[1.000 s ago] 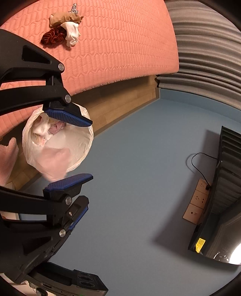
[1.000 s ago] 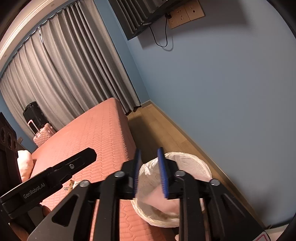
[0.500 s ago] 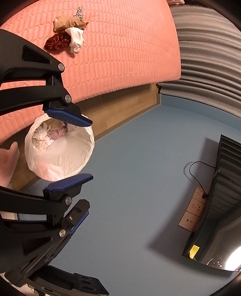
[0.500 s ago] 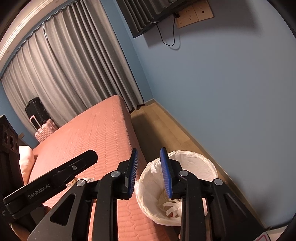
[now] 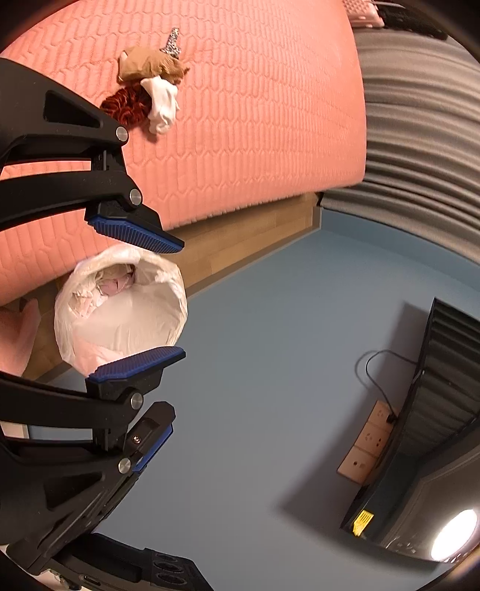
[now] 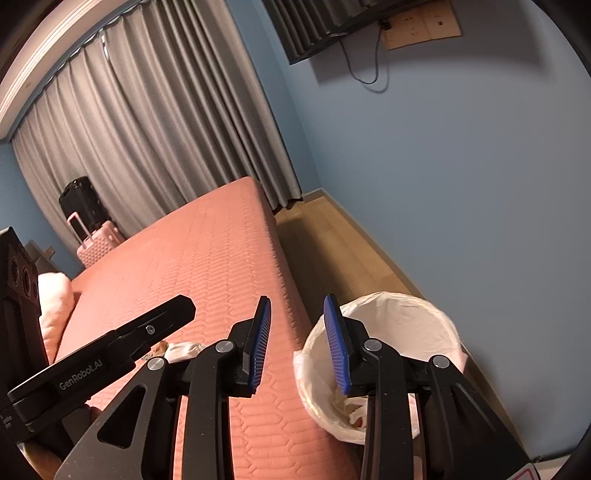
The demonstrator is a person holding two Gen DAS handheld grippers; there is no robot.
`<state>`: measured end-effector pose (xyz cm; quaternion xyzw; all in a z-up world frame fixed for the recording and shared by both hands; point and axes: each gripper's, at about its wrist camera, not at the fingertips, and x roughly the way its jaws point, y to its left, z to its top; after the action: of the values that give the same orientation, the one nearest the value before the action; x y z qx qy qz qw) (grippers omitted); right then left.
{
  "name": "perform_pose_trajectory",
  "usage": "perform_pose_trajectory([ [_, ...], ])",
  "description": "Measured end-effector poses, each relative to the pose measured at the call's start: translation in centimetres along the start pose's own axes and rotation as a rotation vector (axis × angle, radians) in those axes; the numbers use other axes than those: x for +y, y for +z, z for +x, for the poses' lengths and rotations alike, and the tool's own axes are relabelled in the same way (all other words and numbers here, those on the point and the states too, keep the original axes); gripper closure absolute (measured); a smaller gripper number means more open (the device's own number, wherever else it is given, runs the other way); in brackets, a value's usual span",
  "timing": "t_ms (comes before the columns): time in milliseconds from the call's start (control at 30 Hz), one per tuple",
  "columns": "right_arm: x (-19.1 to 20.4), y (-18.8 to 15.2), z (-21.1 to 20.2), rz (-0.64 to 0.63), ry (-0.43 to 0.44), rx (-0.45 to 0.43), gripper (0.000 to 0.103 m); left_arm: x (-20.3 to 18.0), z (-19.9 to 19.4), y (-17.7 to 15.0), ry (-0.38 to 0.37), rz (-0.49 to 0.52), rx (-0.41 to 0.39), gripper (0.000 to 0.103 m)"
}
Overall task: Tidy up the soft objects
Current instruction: 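Move both tools back to the beige stocking and red scrunchie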
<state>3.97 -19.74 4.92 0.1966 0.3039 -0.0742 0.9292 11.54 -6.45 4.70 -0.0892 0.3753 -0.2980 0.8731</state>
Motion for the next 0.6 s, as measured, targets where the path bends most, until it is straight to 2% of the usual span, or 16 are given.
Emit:
perform_pose_trajectory([
  [133, 1.5, -0.6, 0.7, -0.017, 0.016, 0.017, 0.069, 1.9, -0.4, -0.2, 0.024, -0.033, -0.001, 0.05],
  [267, 3.2, -1.2, 1.5, -0.033, 0.029, 0.032, 0.066, 4.0, -0.9, -0.5, 0.061, -0.067, -0.006, 0.041],
  [533, 7.1, -2.7, 3.9, -0.069, 0.068, 0.086, 0.06, 10.2, -2.1, -1.6, 0.155, -0.152, -0.001, 0.036],
  [600, 8.0, -3.2, 4.7, -0.075, 0.076, 0.103, 0.06, 11.7, -2.3, -2.0, 0.179, -0.169, 0.004, 0.031],
])
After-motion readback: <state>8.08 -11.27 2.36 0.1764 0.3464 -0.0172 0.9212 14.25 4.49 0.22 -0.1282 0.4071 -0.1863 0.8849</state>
